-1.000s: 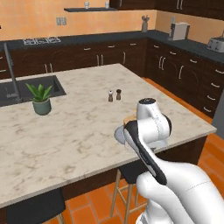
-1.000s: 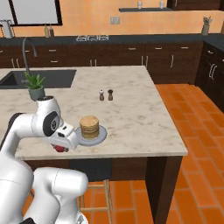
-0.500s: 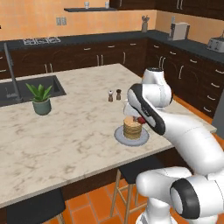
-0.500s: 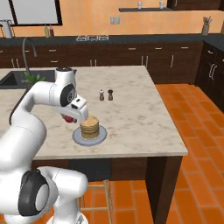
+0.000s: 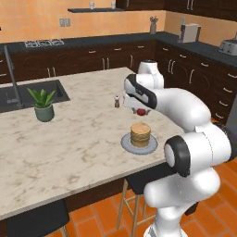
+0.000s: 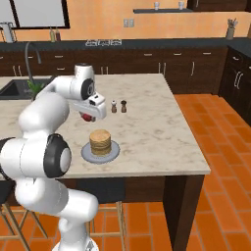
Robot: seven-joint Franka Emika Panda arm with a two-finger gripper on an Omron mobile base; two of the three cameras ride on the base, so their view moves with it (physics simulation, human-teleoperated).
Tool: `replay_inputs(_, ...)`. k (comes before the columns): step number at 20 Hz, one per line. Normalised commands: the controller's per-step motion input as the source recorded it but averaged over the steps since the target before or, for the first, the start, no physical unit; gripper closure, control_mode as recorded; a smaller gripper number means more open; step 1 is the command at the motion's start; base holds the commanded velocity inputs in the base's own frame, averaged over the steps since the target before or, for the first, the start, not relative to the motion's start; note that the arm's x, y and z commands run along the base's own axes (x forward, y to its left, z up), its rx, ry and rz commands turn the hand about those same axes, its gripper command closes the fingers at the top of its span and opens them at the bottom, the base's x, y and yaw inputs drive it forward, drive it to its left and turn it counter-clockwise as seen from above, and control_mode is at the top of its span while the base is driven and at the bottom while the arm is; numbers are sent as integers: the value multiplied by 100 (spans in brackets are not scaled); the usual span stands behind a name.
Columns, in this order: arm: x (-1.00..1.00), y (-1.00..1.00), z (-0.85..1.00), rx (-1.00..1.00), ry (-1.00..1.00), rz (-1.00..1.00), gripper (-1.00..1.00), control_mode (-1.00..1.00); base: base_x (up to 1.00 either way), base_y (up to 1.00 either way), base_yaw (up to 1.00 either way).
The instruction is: Take the strawberry from the fridge and place it on top of the pancake, located on the dining counter.
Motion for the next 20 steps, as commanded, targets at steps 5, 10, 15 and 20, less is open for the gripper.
replay_inputs(5,96,-48,-65,-15,11,-9,100,-100,0,0,0)
replay_inputs(10,62,-15,-48,0,1,-2,100,-100,0,0,0)
replay_inputs(15,-49,6,-35,0,2,0,100,-100,0,0,0)
replay_inputs(20,-47,6,-28,0,7,0,100,-100,0,0,0)
